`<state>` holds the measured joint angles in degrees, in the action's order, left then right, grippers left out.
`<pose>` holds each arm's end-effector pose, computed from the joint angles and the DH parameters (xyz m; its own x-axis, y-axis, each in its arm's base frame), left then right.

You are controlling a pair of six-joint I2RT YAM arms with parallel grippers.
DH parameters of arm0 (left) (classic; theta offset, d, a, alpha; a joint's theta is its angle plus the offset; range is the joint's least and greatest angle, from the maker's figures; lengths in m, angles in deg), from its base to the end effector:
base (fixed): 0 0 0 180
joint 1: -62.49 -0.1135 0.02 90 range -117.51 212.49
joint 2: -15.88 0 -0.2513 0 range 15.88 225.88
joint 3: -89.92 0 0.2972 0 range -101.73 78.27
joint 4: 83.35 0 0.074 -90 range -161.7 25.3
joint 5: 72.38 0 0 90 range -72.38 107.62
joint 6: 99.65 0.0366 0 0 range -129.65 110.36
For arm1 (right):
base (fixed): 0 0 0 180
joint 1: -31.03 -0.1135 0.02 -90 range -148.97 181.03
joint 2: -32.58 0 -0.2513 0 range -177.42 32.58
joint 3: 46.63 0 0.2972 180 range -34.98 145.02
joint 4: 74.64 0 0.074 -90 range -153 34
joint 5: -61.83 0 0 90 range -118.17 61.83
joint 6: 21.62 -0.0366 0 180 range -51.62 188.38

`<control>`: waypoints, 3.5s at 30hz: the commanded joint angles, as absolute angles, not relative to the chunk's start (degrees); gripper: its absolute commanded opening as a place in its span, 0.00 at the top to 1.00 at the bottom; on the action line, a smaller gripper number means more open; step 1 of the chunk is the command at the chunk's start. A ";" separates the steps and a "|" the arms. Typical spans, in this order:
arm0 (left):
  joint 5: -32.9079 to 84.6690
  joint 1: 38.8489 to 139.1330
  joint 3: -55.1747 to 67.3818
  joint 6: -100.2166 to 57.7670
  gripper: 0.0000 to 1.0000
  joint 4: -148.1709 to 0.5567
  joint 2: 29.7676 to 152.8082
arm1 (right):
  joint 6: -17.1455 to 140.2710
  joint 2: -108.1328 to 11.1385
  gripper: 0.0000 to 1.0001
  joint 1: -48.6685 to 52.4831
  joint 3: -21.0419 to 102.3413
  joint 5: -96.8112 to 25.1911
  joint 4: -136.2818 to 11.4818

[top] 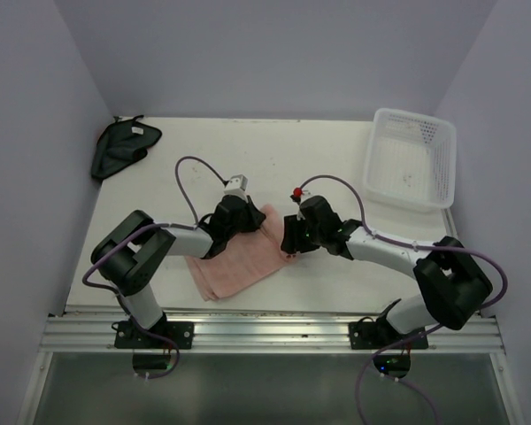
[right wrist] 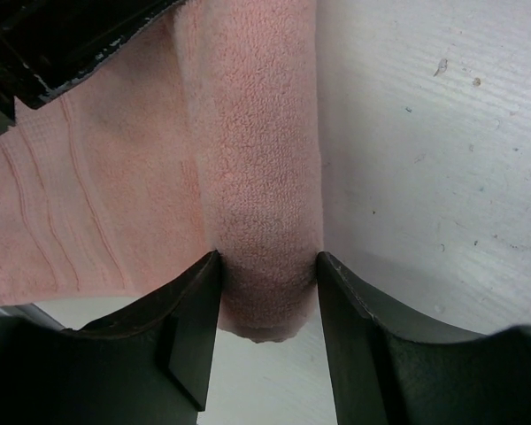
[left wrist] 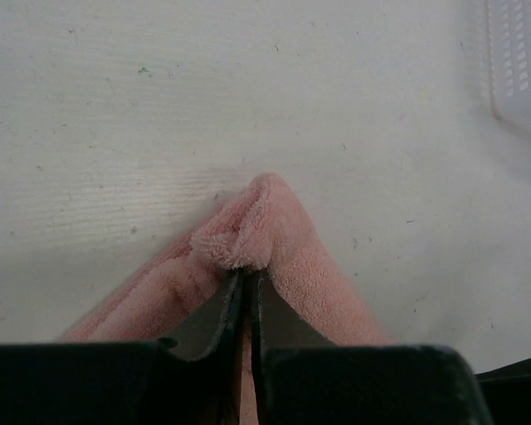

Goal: Roll the towels
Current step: Roll the towel

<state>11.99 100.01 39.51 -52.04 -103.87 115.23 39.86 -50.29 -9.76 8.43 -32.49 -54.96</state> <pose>0.2823 -0.2122 0.0848 -0.6413 -0.3535 -0.6810 0.1426 0.8172 -0.5584 0.2453 0.2153 0.1427 -0.8198 -0.0785 -0.5672 -0.3398 0.8641 0.3714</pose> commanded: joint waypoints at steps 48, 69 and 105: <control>15.07 95.27 31.60 -54.55 0.61 -81.03 100.08 | 49.92 -50.91 1.00 -21.17 8.69 -14.38 -55.80; 15.86 94.66 32.92 -58.60 0.60 -79.62 97.62 | 52.12 -61.89 1.00 -35.32 22.05 14.54 -41.12; 21.14 98.70 40.04 -62.38 0.60 -88.31 100.61 | 56.51 -88.09 1.00 -45.52 42.53 31.16 -20.90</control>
<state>21.30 97.45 38.72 -61.59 -85.31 100.17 57.04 -86.96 -45.69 40.41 31.82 -21.96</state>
